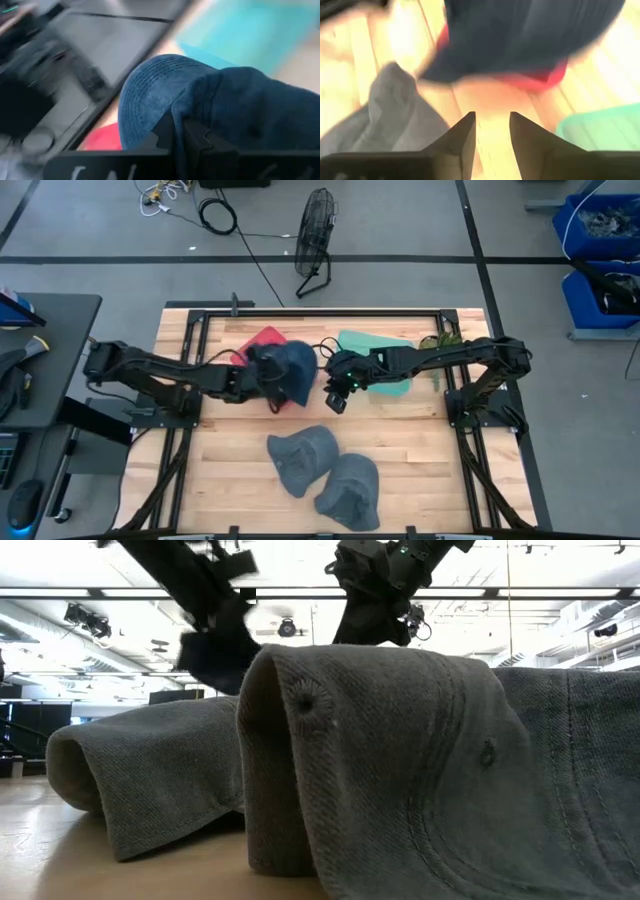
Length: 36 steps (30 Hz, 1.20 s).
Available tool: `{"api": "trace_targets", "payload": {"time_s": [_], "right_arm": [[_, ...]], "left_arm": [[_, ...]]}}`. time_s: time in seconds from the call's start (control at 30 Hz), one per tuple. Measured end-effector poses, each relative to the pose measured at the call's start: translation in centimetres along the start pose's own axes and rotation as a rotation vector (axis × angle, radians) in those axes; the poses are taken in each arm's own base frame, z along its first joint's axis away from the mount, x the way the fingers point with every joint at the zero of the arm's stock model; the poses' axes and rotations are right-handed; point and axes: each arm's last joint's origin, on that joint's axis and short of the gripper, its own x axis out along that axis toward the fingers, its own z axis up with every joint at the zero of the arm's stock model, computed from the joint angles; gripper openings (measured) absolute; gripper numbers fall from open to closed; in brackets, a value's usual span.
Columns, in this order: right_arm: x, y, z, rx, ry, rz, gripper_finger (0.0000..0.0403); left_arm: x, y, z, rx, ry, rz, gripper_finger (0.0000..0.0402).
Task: Pick & Place hat
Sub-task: Put the blue into the red bin
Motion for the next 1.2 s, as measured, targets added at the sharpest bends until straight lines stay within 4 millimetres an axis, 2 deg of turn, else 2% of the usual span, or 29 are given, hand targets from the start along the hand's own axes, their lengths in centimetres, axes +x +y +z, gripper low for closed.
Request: {"api": "trace_targets", "payload": {"time_s": [0.13,0.23,0.43,0.57,0.77,0.87,1.1,1.2], "right_arm": [[0.0,-0.2,-0.7,0.028,0.068,-0.029,0.0142],[-0.1,-0.4,-1.0,0.024,0.103,-0.045,0.0147],[-0.1,-0.4,-1.1,0.009,0.109,-0.047,0.0148],[-0.1,-0.4,-1.1,-0.006,0.109,-0.046,0.0148],[-0.1,-0.3,-1.1,-0.009,0.111,-0.045,0.0148],[-0.1,-0.2,-1.2,-0.013,0.112,-0.043,0.0148],[-0.1,0.0,-1.3,-0.031,0.112,-0.038,0.0148],[-0.1,0.0,-1.3,-0.031,0.113,-0.039,0.0148]], "left_arm": [[-1.7,2.2,-0.8,-0.287,0.038,0.112,0.0009],[-1.8,3.0,-1.6,-0.445,0.091,0.161,0.0009],[0.2,2.6,-3.5,-0.614,0.159,0.243,0.0019],[1.9,2.3,-4.1,-0.774,0.182,0.291,0.0014],[4.2,1.8,-4.4,-0.881,0.178,0.332,0.0031],[5.0,1.6,-4.8,-0.875,0.216,0.332,0.0044],[5.3,1.6,-4.7,-0.898,0.279,0.274,0.0069],[5.2,1.6,-4.6,-0.851,0.297,0.237,0.0076]]}}
